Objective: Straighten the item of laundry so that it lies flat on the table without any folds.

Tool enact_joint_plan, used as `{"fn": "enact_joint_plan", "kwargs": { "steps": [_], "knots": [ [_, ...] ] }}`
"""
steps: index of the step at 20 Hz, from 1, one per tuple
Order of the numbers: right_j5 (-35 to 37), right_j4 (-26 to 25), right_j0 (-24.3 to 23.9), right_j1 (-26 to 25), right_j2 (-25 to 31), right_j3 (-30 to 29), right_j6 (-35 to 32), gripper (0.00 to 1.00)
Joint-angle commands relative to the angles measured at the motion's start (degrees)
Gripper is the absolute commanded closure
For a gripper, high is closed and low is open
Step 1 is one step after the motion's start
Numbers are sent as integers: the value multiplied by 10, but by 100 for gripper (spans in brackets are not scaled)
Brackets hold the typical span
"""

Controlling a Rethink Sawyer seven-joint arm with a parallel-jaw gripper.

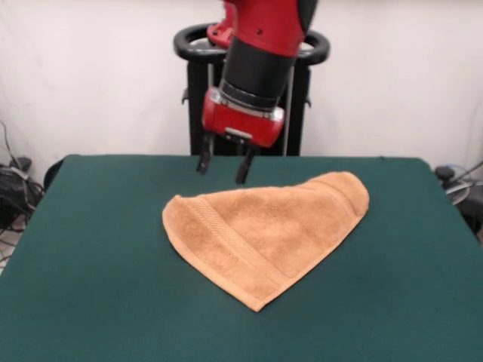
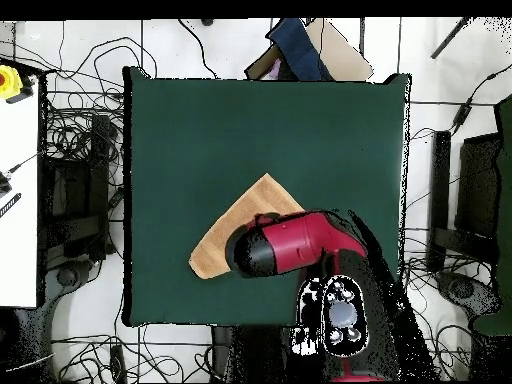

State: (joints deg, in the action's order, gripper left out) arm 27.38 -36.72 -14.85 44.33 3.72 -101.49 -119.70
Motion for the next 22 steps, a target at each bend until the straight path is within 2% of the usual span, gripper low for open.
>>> {"fn": "enact_joint_plan", "kwargs": {
  "steps": [1,8,12,18,22],
  "knots": [
    [-44,19,51,-106,13,75,-98,0],
    [-113,31,58,-174,11,124,-104,0],
    [-145,34,86,-223,-21,170,-122,0],
    [-172,19,129,-290,-89,245,-115,0],
    [-172,26,122,-317,-86,267,-86,0]
  ]
}}
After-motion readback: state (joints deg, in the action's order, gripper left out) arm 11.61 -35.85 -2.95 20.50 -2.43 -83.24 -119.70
